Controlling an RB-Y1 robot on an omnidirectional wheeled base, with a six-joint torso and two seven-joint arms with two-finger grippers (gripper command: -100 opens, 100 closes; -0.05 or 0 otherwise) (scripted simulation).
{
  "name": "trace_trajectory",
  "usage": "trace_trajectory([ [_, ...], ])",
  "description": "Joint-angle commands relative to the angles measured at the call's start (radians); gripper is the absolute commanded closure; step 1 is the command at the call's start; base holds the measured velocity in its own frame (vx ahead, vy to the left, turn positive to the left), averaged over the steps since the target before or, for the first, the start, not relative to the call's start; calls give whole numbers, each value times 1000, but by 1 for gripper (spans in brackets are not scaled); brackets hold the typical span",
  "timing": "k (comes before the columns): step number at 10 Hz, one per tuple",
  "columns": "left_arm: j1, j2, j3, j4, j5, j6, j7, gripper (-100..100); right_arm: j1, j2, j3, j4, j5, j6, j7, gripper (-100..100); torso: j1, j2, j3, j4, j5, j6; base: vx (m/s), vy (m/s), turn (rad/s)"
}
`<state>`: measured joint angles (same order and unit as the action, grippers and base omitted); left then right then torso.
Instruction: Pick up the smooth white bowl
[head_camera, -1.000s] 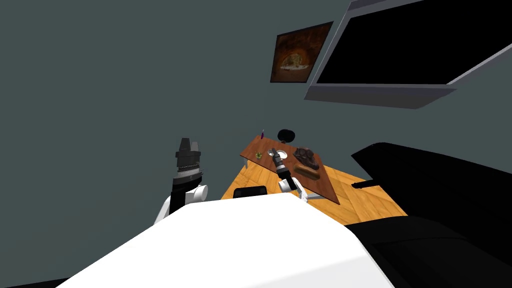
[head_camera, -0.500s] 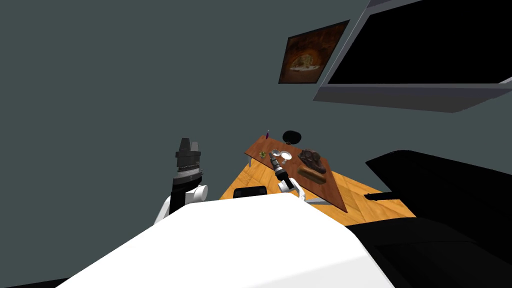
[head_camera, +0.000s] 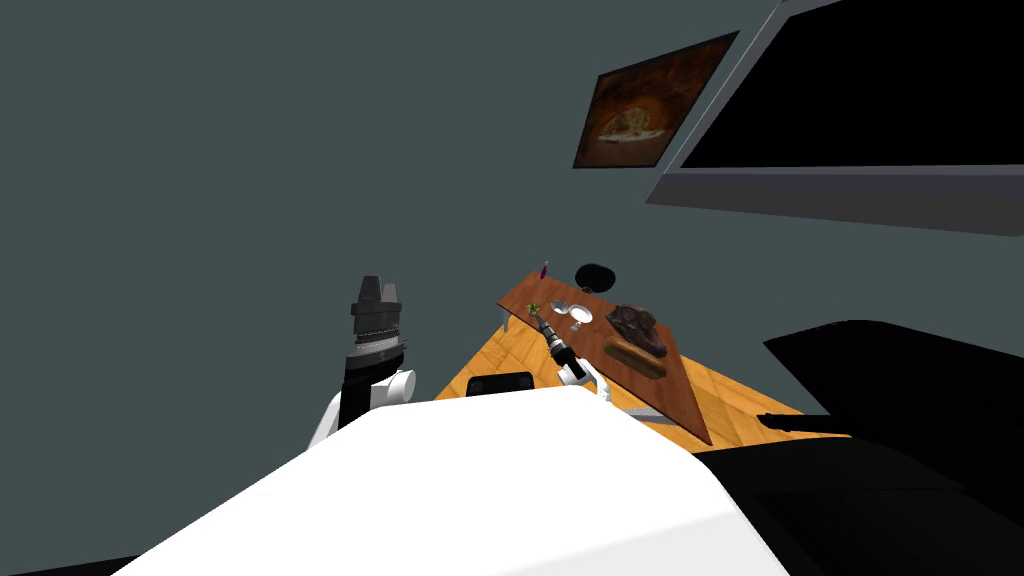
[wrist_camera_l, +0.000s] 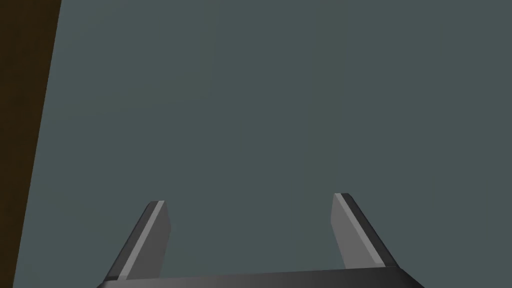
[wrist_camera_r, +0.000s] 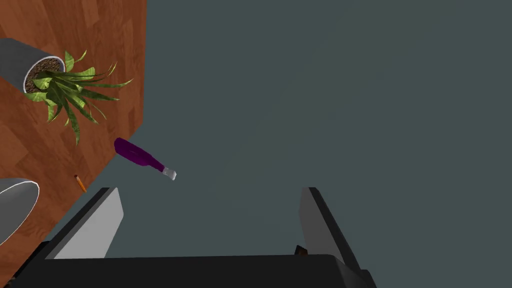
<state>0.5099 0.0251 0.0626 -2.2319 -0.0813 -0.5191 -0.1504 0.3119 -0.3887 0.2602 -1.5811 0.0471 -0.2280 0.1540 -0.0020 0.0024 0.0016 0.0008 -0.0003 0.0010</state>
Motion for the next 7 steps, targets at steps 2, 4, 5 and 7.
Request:
trace_trajectory([
  [2,0,0,0,0,0,0,0,0,-16,-28,23,77,8,19,25,-100,0,0,0,0,0,-1,-32,18,198],
  [4,0,0,0,0,0,0,0,0,-34,-49,44,141,17,34,48,-100,0,-1,0,0,0,-1,-28,15,178],
  [5,0,0,0,0,0,0,0,0,-34,-49,44,141,17,34,48,-100,-1,-1,0,0,0,0,-10,4,-18],
  [7,0,0,0,0,0,0,0,0,-53,-70,64,206,27,51,71,-100,-1,-2,-1,0,0,-1,-12,11,188],
])
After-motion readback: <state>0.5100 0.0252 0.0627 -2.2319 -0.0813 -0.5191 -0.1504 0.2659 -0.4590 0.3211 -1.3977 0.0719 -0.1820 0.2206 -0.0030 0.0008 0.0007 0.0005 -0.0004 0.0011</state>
